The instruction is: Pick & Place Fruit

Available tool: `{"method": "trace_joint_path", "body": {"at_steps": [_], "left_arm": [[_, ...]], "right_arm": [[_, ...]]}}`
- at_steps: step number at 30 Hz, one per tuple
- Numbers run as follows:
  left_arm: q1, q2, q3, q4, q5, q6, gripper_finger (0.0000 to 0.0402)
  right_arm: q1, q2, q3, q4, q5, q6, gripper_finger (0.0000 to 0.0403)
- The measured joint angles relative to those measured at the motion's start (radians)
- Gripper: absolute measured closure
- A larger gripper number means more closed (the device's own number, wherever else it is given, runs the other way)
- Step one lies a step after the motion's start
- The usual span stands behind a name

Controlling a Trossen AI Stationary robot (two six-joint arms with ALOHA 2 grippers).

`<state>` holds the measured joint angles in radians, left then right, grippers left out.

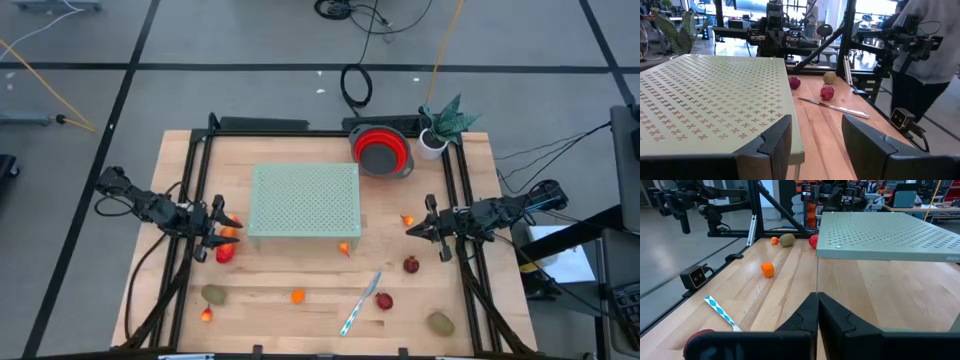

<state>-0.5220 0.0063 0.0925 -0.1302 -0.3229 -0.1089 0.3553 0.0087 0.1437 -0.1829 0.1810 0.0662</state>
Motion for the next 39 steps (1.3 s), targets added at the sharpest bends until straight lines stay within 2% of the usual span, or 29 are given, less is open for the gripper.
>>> {"method": "trace_joint_path", "body": {"at_steps": [33,39], "left_arm": [[0.000,0.000,0.000,0.000,0.000,0.000,0.0229],[0.000,0.000,0.000,0.001,-0.027,0.074,0.0229]], "right_arm": [[0.000,0.000,0.000,0.001,0.000,-0.026,0.0399],[0.000,0.000,0.000,0.010,0.000,-0.026,0.0399]]}}
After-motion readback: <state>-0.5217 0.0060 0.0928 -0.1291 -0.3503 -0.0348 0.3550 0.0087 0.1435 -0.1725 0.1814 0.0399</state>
